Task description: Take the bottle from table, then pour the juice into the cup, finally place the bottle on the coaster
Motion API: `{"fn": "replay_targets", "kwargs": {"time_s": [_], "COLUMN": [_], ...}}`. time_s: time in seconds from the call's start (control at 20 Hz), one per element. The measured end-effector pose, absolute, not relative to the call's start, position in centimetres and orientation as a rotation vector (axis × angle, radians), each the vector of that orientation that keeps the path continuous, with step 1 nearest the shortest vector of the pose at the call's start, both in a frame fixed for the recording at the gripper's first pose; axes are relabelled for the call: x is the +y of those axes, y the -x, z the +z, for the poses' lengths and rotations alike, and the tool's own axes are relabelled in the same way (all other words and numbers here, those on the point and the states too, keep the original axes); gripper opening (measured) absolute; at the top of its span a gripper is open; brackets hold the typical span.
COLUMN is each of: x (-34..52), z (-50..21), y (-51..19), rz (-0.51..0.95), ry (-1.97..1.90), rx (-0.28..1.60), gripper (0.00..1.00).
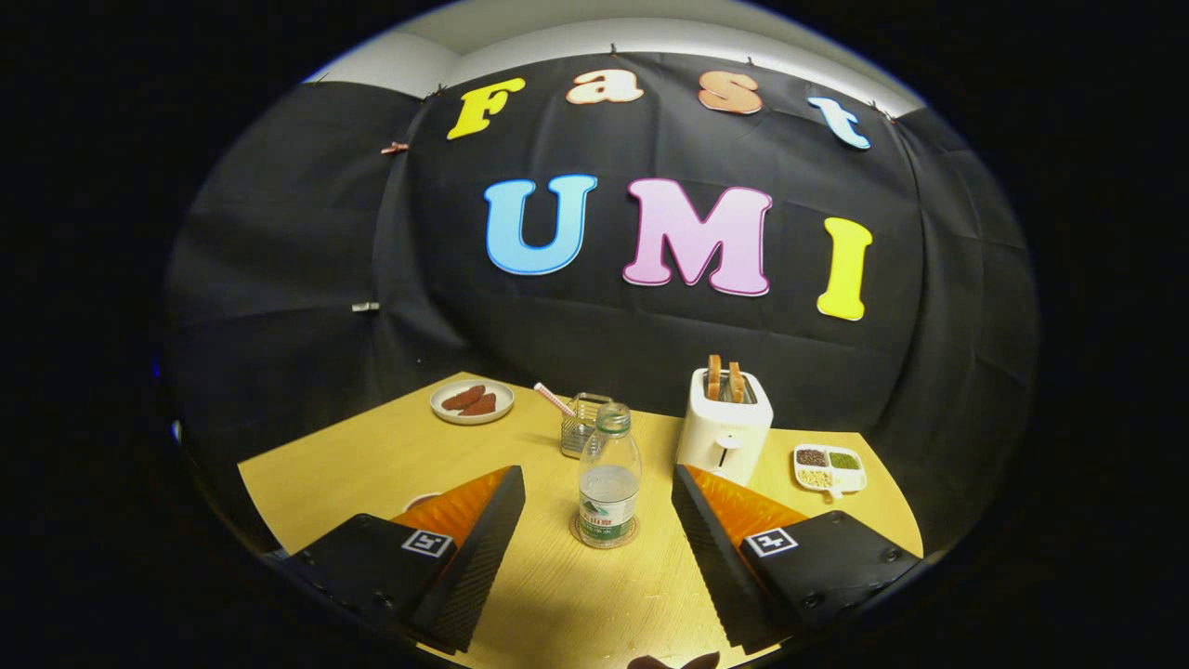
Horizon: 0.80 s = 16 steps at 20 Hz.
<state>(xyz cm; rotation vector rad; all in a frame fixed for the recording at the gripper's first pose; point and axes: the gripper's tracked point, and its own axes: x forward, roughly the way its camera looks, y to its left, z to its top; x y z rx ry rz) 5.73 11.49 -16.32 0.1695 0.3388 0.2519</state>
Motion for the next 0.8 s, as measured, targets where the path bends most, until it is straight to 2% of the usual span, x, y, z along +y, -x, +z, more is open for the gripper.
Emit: {"fn": "replay_targets", "kwargs": {"time_s": [0.3, 0.8], "x": [7.7, 4.5], "z": [-10.0, -4.7], "y": [-3.0, -2.0], "rz": [0.210, 0.142], "ry": [-0.163, -0.075], "rx": [0.302, 0.216], "gripper": [0.98, 0.98]}}
